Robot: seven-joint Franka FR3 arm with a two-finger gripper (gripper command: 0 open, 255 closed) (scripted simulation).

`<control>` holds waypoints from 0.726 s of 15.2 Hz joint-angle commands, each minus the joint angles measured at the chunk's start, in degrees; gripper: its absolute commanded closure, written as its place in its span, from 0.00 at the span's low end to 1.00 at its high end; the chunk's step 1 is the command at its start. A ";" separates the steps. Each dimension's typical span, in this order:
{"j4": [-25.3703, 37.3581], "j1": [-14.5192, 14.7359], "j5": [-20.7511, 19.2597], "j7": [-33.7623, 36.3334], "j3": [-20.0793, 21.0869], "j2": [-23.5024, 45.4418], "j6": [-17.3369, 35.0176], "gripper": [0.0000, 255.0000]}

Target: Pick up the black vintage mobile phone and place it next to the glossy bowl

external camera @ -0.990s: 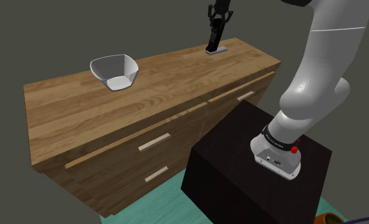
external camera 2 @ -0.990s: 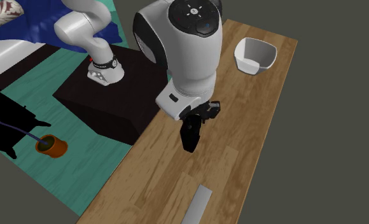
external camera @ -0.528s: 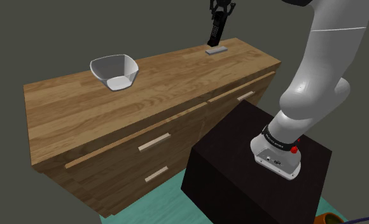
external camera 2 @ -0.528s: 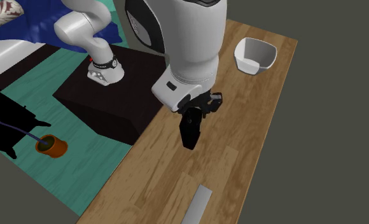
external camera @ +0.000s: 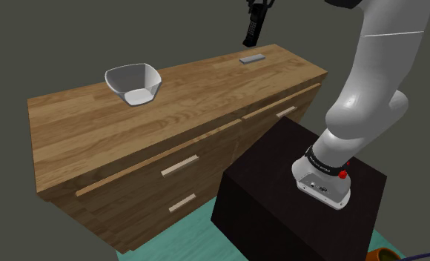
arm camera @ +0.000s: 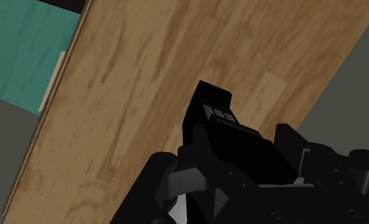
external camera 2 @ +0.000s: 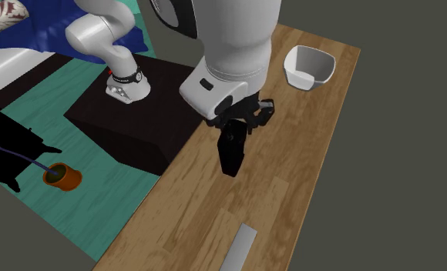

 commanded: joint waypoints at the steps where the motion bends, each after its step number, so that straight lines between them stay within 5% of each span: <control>1: -0.72 0.94 -0.33 1.14 0.23 -1.29 -0.43 1.00; 11: -9.21 9.58 -3.10 12.65 3.59 -11.60 -1.12 1.00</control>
